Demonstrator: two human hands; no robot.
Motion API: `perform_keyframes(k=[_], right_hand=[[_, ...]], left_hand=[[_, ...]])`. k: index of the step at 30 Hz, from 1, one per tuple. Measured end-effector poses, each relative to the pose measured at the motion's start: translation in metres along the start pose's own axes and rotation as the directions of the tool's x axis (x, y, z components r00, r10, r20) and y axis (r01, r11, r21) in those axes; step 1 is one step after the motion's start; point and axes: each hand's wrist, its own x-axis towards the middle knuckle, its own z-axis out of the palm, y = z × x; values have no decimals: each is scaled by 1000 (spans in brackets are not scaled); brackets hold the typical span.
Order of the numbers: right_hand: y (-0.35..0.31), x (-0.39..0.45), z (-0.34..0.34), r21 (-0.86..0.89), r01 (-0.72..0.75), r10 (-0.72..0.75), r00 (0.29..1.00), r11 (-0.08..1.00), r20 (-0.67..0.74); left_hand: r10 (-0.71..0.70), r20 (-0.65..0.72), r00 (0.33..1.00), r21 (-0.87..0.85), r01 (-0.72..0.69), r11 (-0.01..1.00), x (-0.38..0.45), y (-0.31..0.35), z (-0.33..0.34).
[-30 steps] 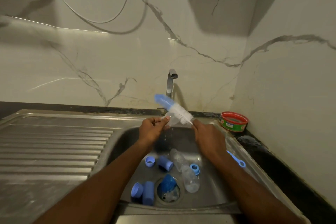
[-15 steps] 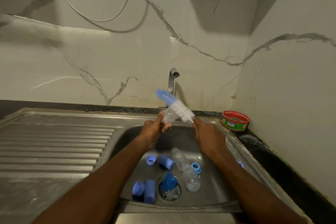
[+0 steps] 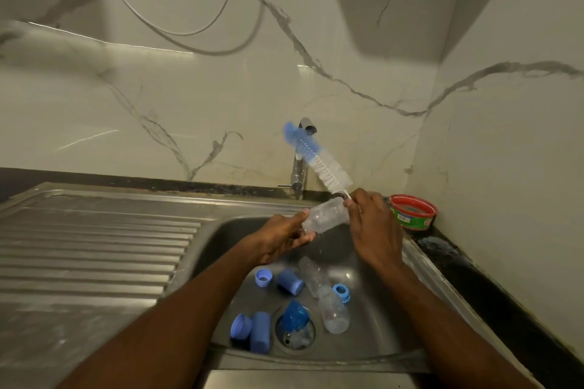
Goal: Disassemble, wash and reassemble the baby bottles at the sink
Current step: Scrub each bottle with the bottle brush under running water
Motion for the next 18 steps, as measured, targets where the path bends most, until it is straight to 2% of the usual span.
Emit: perform_keyframes(k=[4,7,10,12,14,16,18], right_hand=[[1,-4,4,-21,16,-14,997,1000,79],[2,-2,5,-21,-19,20,998,1000,56],[5,0,5,-37,-55,57,997,998,45],[7,0,6,-10,-41,41,997,999,67],[4,-1,7,-22,-8,10,995,1000,97],[1,-1,5,-119,-9,16,998,993,61],[3,1,1,-167,-49,47,999,985,-13]], left_hand=[[57,31,998,52,-59,997,-2,-2,10],[161,71,984,217,-173,961,-6,-4,9],[269,100,958,491,-283,824,-8,-11,5],[336,98,937,581,-328,745,-6,-15,2],[390,56,919,577,-349,739,-3,-16,1],[434,-11,901,560,-354,749,0,-14,0],[427,-144,893,475,-316,821,5,-13,-4]])
